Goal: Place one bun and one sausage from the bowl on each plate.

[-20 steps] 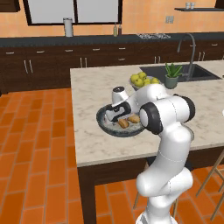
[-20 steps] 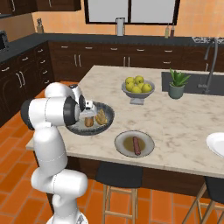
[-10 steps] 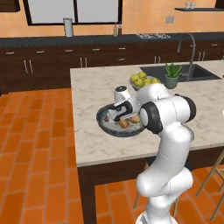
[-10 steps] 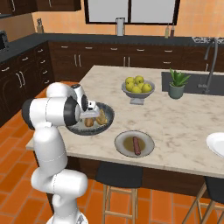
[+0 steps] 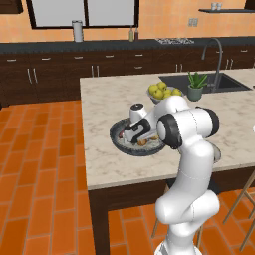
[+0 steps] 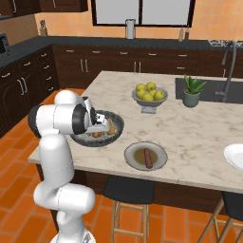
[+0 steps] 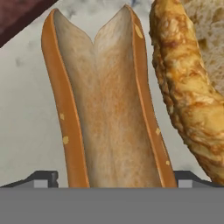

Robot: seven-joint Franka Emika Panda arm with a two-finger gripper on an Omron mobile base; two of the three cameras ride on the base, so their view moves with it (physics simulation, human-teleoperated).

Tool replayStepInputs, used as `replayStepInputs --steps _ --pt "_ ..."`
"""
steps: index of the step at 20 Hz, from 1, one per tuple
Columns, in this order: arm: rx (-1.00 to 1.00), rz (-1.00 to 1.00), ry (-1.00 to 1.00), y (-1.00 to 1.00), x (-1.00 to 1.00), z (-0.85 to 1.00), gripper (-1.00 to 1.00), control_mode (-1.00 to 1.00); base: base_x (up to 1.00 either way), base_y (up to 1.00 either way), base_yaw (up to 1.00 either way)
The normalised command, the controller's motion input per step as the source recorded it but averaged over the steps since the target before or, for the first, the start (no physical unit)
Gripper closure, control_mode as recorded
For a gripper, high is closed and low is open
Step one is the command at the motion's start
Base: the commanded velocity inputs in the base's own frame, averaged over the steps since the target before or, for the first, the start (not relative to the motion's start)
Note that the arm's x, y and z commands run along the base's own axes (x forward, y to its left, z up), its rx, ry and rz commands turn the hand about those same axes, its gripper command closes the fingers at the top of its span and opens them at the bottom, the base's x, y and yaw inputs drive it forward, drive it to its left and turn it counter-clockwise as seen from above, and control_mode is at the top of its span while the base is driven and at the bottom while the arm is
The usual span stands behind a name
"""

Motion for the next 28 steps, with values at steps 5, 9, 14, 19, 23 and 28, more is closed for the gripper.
replayStepInputs --steps 5,9,14,19,23,28 --pt "0.00 0.00 0.00 0.00 0.00 0.00 1.00 -1.00 0.00 0.00 0.00" --pt "0.00 0.00 0.01 0.00 0.00 0.35 1.00 -1.00 0.00 0.00 0.00" --pt "0.03 0.00 0.01 -0.16 -0.25 0.83 1.00 -1.00 0.00 0.00 0.00" --pt "0.06 0.00 0.00 -0.39 -0.64 0.67 1.00 -1.00 0.00 0.00 0.00" --pt "0.12 0.00 -0.05 -0.78 -0.39 0.31 1.00 -1.00 0.00 0.00 0.00" --pt "0.15 0.00 -0.06 -0.99 -0.16 0.17 1.00 -1.00 0.00 0.00 0.00"
